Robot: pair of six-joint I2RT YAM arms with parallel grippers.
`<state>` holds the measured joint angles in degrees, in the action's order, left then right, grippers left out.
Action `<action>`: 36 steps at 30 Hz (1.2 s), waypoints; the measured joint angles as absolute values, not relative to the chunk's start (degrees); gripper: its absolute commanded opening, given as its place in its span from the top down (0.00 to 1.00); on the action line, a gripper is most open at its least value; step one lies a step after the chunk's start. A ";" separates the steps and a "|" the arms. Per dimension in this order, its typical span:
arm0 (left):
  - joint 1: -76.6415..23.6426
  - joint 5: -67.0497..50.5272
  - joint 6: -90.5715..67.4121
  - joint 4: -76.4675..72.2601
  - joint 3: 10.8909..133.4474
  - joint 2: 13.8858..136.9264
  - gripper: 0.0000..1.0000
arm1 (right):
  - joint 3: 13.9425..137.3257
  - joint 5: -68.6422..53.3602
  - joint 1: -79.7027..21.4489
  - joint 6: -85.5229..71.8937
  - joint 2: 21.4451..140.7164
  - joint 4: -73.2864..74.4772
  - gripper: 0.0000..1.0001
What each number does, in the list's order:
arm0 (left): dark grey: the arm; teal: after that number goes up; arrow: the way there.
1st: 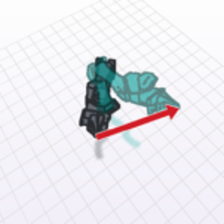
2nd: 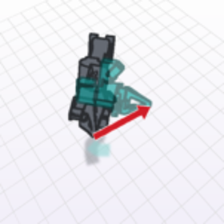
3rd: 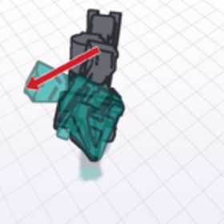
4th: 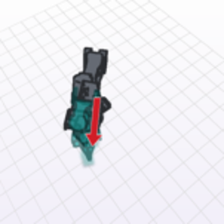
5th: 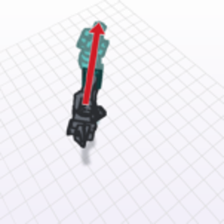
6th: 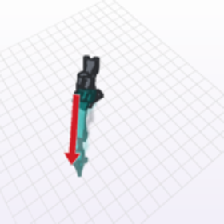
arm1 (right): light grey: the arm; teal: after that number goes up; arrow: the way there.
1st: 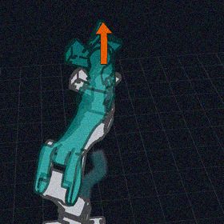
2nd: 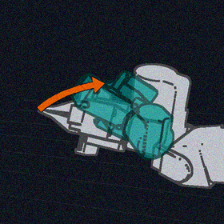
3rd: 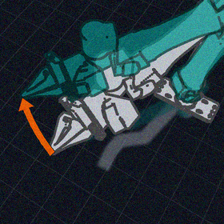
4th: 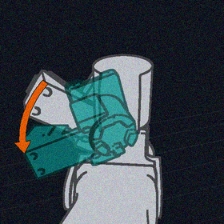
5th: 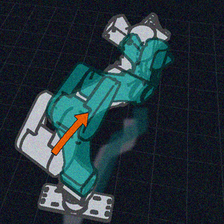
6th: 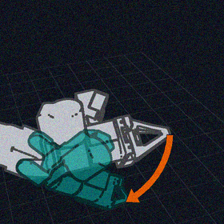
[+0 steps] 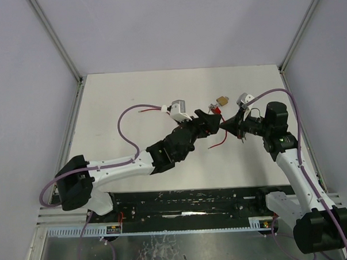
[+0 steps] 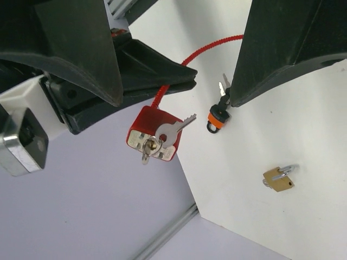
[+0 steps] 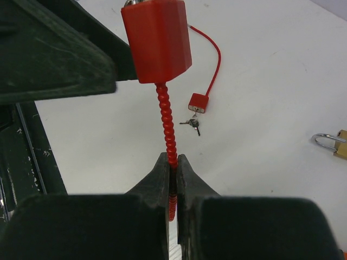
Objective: Lock with the key
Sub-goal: Lock the lock.
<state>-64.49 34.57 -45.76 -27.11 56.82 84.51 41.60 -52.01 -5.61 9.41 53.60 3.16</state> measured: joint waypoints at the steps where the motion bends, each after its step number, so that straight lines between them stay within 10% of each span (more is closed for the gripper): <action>1: -64.49 35.18 -45.80 -26.52 57.56 85.25 0.23 | 41.60 -51.99 -5.61 9.41 53.69 3.16 1.00; 22: -64.51 41.43 -44.69 -22.20 66.94 91.96 0.41 | 41.60 -53.93 -5.58 10.50 53.74 3.16 1.00; 36: -64.07 40.27 -43.48 -22.92 66.98 92.29 0.84 | 41.50 -59.24 -5.56 11.40 53.74 3.53 1.00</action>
<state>-64.07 40.27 -43.48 -22.92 66.98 92.29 41.50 -59.24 -5.56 11.40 53.74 3.53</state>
